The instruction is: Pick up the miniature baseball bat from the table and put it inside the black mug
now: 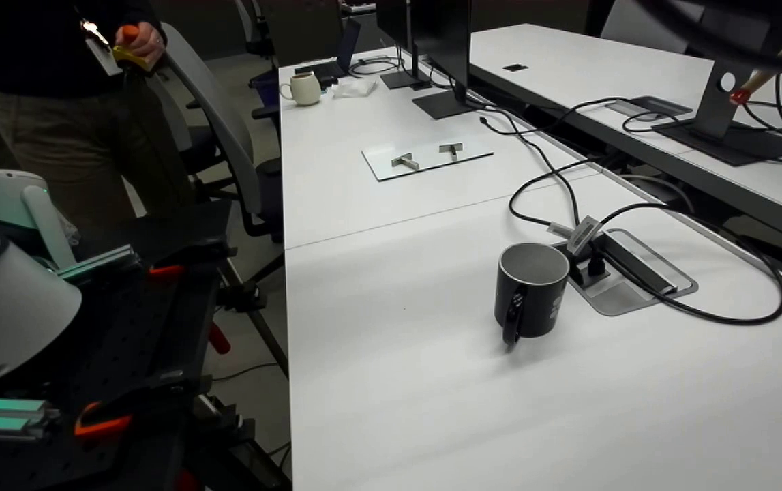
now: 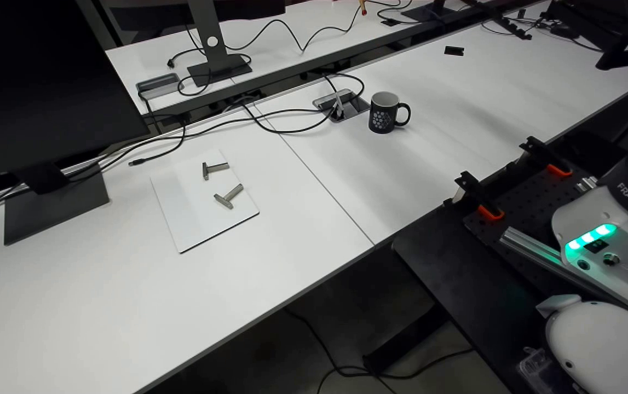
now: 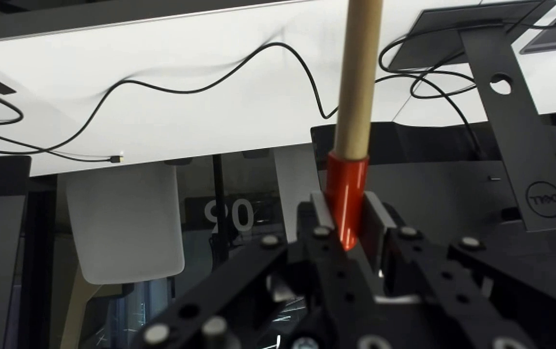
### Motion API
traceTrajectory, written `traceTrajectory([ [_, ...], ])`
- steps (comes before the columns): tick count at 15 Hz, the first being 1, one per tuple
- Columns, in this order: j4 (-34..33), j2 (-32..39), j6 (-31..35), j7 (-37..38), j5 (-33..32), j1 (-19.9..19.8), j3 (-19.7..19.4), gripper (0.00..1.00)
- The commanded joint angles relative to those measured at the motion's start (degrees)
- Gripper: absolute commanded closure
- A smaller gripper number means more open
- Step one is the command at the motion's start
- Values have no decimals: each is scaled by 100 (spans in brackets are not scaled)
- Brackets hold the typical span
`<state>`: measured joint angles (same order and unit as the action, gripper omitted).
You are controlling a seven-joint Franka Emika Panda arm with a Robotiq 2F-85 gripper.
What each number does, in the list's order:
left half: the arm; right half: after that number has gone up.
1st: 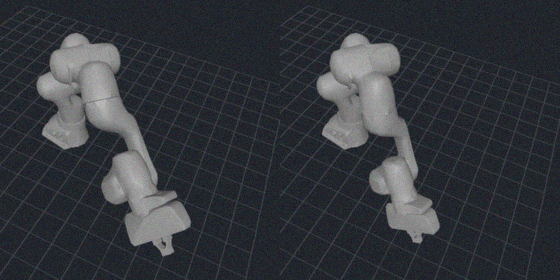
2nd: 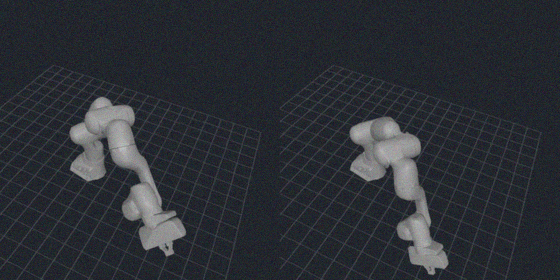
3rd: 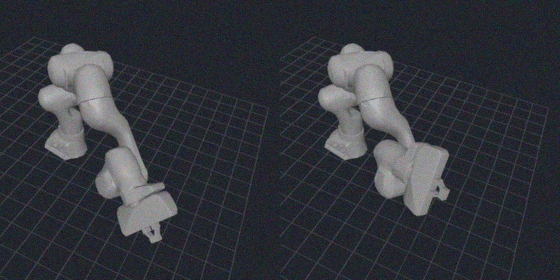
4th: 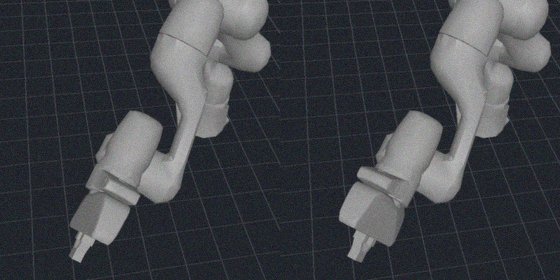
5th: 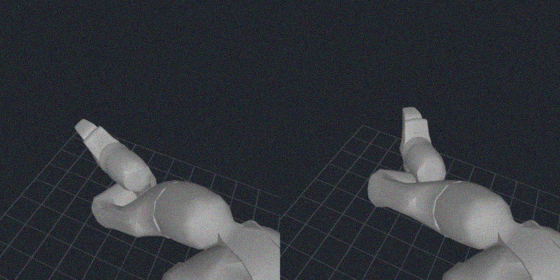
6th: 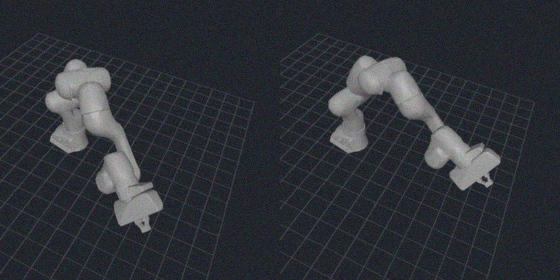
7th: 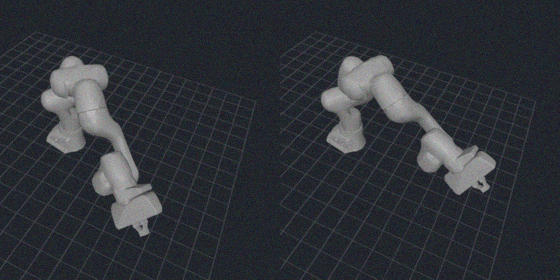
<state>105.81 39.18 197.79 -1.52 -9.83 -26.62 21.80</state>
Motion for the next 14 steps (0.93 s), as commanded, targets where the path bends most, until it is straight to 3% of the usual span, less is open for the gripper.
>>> traceTrajectory([
  [1, -6, 48, 6, -12, -15, -26, 37, 70],
  [5, -28, 104, 8, -20, -44, -61, 68, 70],
  [6, -33, 104, 8, -20, -45, -63, 70, 93],
  [11, -795, 916, 3, -241, -1082, -1205, 1448, 93],
  [14, -889, 1424, 65, -358, -1508, -1774, 2044, 93],
])
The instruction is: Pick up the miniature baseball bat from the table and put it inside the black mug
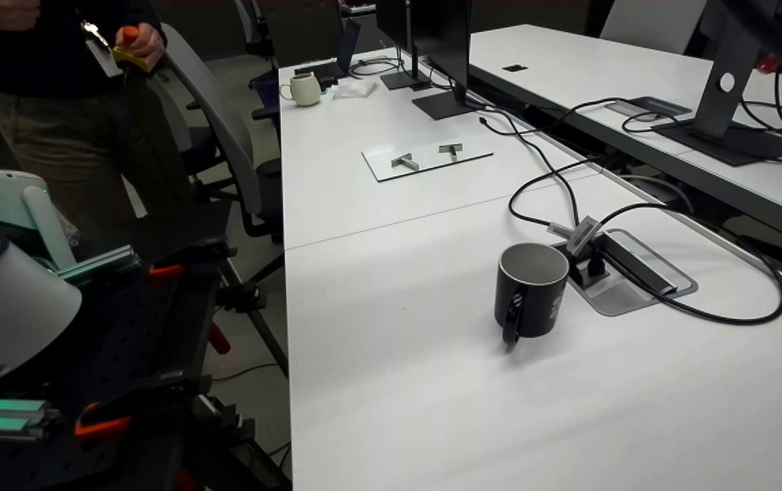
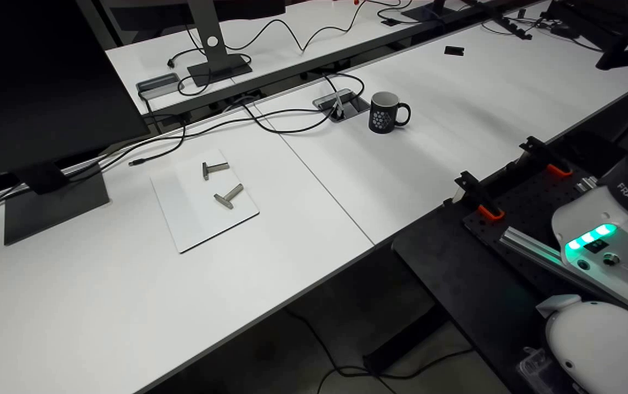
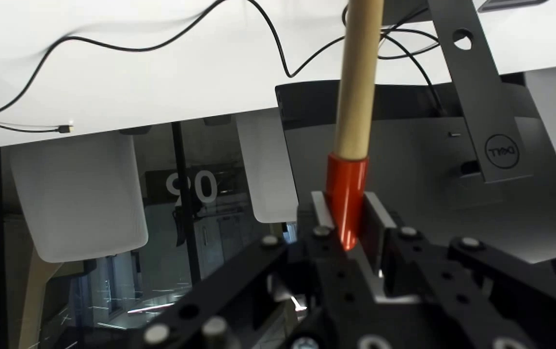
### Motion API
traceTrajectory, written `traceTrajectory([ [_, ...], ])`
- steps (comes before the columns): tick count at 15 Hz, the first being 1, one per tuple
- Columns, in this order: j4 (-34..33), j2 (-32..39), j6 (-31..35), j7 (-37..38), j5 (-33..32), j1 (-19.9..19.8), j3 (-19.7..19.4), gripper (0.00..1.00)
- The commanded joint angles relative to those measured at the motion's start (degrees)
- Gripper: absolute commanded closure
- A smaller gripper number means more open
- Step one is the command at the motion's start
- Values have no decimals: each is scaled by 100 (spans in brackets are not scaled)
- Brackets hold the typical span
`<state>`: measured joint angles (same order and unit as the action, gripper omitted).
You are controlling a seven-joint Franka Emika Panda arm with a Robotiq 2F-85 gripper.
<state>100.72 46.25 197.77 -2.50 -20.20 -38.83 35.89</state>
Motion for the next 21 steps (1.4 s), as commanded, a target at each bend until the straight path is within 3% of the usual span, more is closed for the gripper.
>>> traceTrajectory([
  [1, -392, 869, 64, -320, -584, -705, 771, 93],
  [5, -399, 1282, 39, -677, -878, -1090, 1057, 93],
  [8, -789, 1051, 5, -729, -899, -755, 491, 93],
  [10, -1056, 941, 6, -1305, -496, -582, 298, 93],
  [15, -2025, 876, 5, -2126, 43, 126, -398, 93],
  [21, -2861, 963, 28, -2497, 1081, 1334, -1700, 93],
])
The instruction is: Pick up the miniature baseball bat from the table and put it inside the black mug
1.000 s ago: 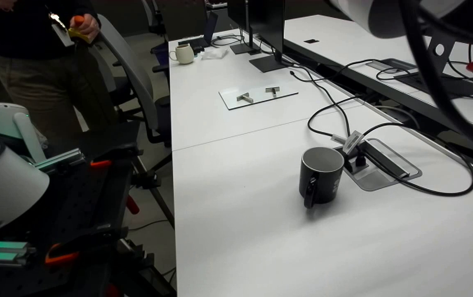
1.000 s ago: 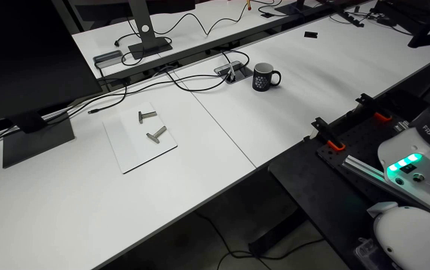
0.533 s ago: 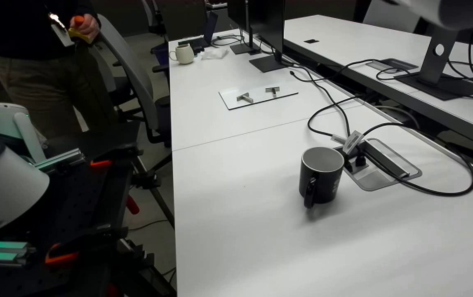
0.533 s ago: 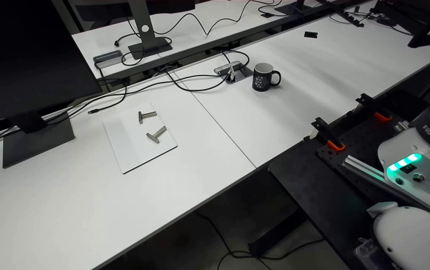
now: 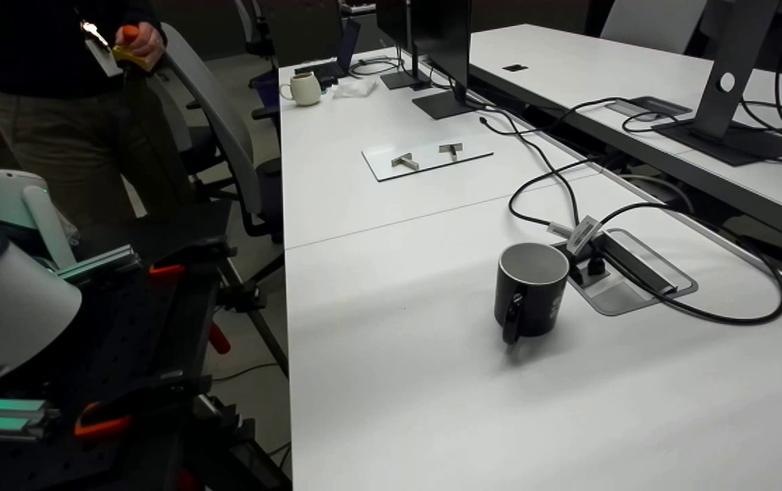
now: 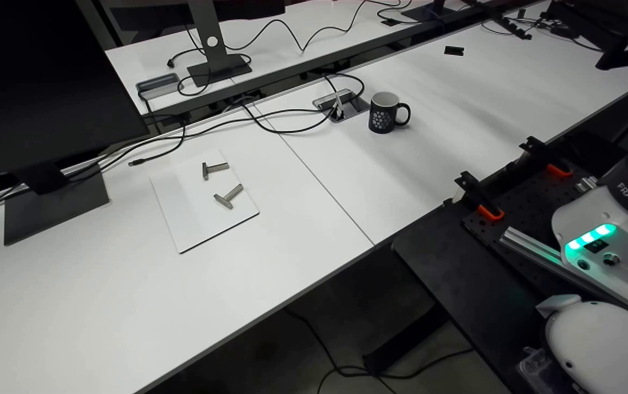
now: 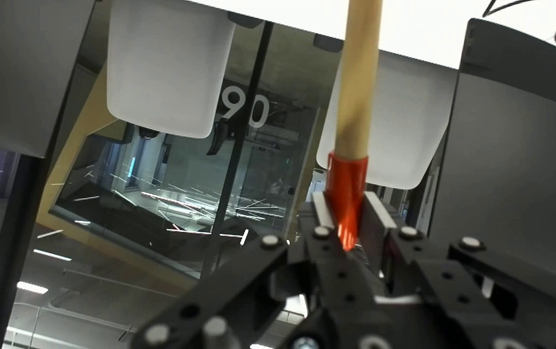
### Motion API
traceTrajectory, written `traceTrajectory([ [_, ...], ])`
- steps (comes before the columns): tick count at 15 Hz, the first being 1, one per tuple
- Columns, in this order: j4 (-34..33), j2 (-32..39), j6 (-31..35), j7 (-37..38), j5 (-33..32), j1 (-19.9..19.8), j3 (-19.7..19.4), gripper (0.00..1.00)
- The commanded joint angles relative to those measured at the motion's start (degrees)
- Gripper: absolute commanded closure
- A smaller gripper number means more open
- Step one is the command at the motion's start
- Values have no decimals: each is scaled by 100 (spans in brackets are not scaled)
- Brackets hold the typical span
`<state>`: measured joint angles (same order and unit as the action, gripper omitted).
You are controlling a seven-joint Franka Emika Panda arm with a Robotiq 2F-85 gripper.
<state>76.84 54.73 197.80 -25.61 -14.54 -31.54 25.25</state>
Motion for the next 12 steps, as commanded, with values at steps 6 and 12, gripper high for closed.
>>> traceTrajectory([
  [6, -414, 134, 29, 659, 556, 1238, -1406, 93],
  [12, 628, 300, 68, 768, -476, -15, 808, 93],
])
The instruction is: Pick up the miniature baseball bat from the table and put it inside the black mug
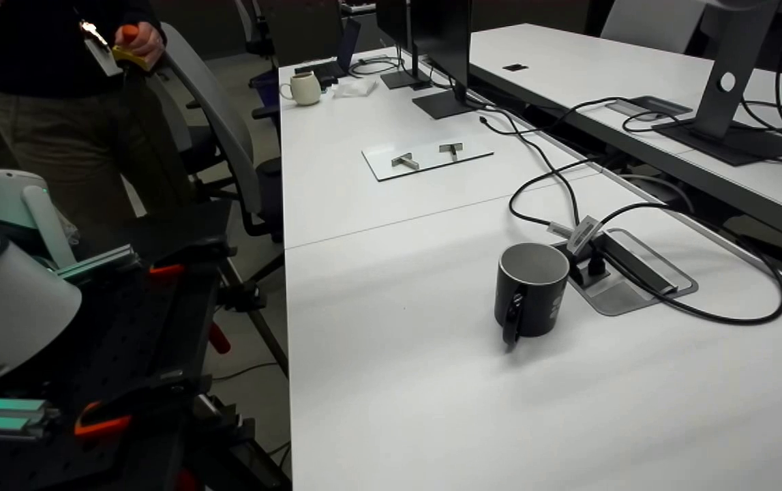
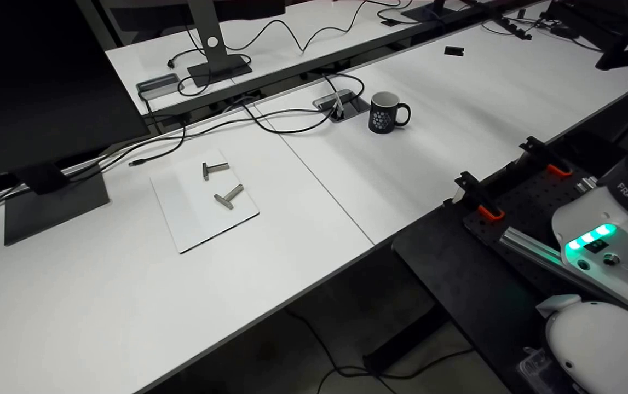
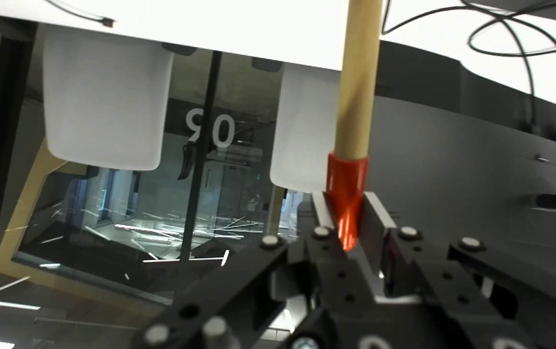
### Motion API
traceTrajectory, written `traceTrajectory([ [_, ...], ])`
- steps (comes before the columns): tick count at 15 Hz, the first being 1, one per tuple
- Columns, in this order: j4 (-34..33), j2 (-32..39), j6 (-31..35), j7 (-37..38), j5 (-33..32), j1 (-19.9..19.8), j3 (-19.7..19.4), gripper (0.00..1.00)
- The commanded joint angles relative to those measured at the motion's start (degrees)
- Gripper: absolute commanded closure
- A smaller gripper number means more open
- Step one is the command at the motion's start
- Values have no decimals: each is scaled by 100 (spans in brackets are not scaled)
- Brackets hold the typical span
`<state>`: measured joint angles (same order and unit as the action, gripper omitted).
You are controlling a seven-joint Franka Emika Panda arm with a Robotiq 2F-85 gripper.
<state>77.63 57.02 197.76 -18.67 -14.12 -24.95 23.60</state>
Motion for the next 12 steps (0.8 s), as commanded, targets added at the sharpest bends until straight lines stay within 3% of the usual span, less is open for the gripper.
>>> traceTrajectory([
  [1, 718, 123, 68, 35, -626, -863, 1225, 93],
  [9, 2152, 314, 56, -108, -1310, -2273, 2481, 93],
  [11, 2475, 344, 57, -149, -1461, -2546, 2651, 93],
  [12, 2551, 319, 54, 209, -1850, -2616, 2599, 93],
])
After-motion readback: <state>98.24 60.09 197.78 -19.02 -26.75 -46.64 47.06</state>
